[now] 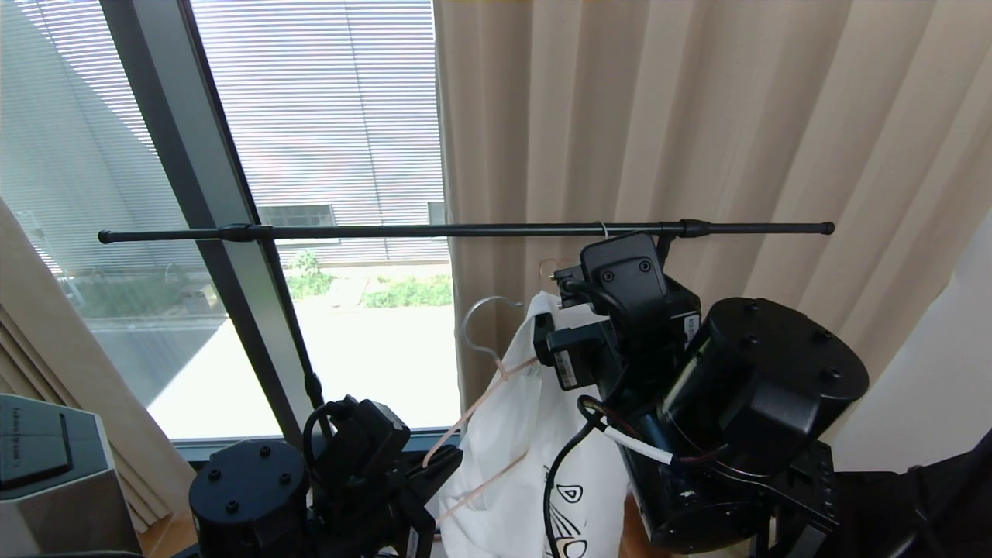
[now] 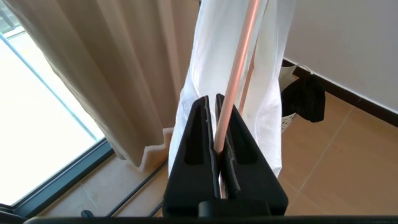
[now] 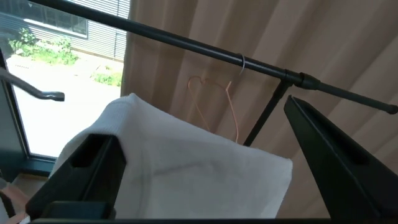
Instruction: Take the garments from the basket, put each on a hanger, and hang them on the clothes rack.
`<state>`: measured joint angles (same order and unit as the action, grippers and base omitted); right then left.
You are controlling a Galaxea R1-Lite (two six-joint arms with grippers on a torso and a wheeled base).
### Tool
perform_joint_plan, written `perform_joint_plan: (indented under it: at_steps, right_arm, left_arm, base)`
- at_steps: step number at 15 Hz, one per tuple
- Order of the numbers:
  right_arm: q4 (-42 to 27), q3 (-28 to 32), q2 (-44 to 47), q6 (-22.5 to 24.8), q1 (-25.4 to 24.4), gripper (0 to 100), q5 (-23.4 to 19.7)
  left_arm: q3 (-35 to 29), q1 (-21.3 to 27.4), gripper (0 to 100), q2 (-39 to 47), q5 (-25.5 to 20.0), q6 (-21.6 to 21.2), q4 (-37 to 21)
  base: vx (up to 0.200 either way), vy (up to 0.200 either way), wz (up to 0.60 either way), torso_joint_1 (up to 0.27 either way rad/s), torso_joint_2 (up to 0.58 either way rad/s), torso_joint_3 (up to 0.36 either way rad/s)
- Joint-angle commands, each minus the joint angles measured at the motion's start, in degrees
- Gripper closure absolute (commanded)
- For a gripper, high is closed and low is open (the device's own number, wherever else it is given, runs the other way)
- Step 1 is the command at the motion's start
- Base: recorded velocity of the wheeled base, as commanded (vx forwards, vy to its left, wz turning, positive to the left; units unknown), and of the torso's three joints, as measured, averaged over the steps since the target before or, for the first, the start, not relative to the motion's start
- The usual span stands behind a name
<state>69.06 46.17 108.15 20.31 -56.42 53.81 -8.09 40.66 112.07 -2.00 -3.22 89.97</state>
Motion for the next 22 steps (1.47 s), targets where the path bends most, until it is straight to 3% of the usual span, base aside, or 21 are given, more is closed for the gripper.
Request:
perform_joint_plan:
  at_steps: [1,7,22]
  right_arm:
    - [0.2,0.2,0.0,0.0,0.2,0,0.0]
    - [0.3,-1.0,0.8,-0.3,-5.3,0,-0.1]
    - [1.4,-0.9,2.8,-0.1,-3.4,0,-0.1]
  left_arm:
    - [0.2,0.0,100,0.0,0.0,0.0,0.0]
    - [0.0,0.0,100,0.0,-0.1,0.0,0.0]
    - [0.0,-0.3,100,-1.7,0.0,0.1,0.0]
  base:
    - [0.000,0.000,0.00,0.000,0.00,0.000]
    - [0.000,0.000,0.00,0.000,0.00,0.000]
    - [0.000,0.000,0.00,0.000,0.00,0.000]
